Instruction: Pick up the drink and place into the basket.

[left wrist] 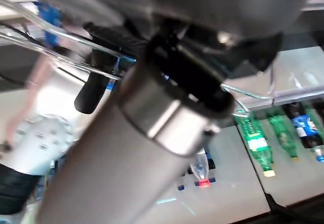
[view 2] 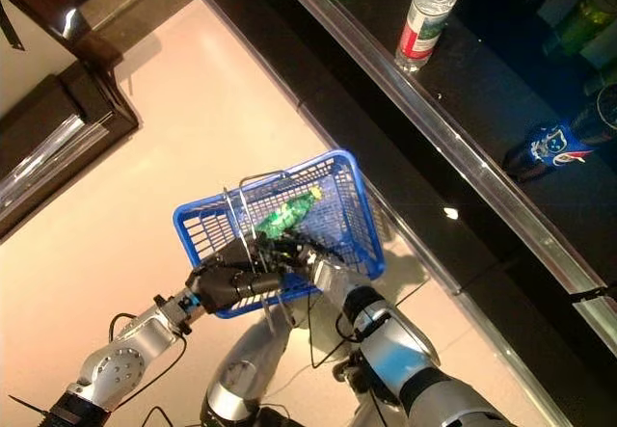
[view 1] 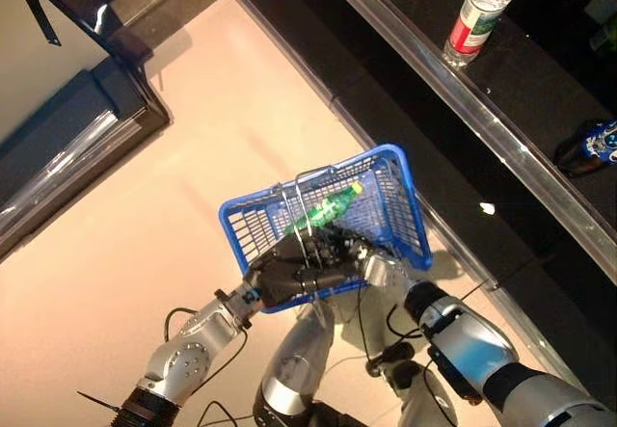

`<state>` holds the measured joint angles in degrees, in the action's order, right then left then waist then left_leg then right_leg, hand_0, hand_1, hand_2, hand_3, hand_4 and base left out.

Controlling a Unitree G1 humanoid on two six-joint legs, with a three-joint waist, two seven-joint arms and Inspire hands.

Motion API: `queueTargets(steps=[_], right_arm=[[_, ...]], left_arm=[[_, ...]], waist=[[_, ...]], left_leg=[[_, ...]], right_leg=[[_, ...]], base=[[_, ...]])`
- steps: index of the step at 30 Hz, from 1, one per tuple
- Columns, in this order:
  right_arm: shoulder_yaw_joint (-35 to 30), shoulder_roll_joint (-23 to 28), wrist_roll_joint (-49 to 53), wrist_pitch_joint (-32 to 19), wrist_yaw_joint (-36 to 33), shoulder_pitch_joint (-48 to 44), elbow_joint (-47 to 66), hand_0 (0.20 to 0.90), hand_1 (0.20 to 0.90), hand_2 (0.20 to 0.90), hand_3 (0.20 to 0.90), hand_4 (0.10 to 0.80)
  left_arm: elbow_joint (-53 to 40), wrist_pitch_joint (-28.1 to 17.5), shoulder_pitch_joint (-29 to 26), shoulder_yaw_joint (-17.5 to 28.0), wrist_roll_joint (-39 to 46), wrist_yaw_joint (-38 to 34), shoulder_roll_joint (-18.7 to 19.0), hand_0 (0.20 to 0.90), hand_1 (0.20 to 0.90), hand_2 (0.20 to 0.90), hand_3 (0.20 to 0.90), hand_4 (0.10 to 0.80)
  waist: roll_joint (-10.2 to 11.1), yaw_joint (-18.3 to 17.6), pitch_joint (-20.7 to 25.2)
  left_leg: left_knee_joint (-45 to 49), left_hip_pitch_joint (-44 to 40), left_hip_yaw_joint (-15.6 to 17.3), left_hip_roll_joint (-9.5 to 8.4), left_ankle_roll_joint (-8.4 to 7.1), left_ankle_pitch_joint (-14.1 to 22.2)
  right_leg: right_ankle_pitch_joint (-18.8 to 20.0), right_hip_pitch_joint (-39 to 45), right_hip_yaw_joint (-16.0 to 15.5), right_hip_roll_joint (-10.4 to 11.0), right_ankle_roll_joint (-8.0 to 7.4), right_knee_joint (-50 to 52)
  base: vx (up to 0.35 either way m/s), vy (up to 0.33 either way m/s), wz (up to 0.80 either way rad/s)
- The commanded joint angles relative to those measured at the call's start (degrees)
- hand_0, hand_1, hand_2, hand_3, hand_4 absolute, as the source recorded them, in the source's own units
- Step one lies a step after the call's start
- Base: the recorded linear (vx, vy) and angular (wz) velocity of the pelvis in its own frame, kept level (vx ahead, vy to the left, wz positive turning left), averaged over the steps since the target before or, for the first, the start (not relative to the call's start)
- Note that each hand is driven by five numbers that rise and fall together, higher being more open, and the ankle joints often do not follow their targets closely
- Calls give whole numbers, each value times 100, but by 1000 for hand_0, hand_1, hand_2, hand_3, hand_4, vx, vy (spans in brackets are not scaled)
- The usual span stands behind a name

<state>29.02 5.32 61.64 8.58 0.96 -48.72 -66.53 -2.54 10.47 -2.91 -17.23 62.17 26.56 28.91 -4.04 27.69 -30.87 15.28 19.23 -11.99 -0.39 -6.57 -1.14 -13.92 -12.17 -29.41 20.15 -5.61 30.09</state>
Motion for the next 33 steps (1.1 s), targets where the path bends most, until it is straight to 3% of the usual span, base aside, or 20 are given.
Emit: queueTargets(steps=[1,7,13,19,27,33], right_arm=[[-174,-581,560,-315,343,-631,350,900,900,900,900,800],[-269,-315,891,-691,569,-350,867,900,900,900,900,800],[-18,64,639,-1216,120,557,2746,900,900,900,900,800],[-153,464,-21,-1317,74,1546,4105,900,900,900,900,800],[-406,928,-254,-823,1042,3170,5651,900,900,900,900,800],[-538,1167,-393,-704,1855,4167,6152,900,900,900,900,800]], left_arm=[[-2323,-792,-836,325,544,965,-410,300,300,300,200,100],[-2293,-810,-654,466,686,949,-424,300,300,300,200,100],[-2217,-1050,-200,636,659,1167,-433,300,300,300,200,100],[-2122,-1379,224,894,777,1139,-475,300,300,300,200,100],[-725,-2046,885,1268,642,884,-645,300,300,300,200,100],[673,-2238,1153,1623,1771,884,-1129,300,300,300,200,100]], waist=[[-85,-89,108],[-59,-159,108],[67,-367,108],[220,-616,108],[380,-1082,264],[578,-1392,654]], left_leg=[[474,308,339,-19,355,-9],[442,246,389,18,350,3],[352,202,502,113,355,-13],[251,92,634,219,359,-14],[-203,-468,903,416,291,-123],[-533,-833,1102,465,263,-92]], right_leg=[[1244,129,171,60,23,-671],[1218,135,179,74,27,-631],[1230,88,233,12,25,-672],[1243,85,343,-111,28,-778],[1294,438,635,-358,-32,-1276],[1490,721,921,-440,-193,-1883]], base=[[0,0,0],[0,0,0],[-11,3,-1],[-39,-25,-13],[-12,-13,-20],[14,22,-26]])
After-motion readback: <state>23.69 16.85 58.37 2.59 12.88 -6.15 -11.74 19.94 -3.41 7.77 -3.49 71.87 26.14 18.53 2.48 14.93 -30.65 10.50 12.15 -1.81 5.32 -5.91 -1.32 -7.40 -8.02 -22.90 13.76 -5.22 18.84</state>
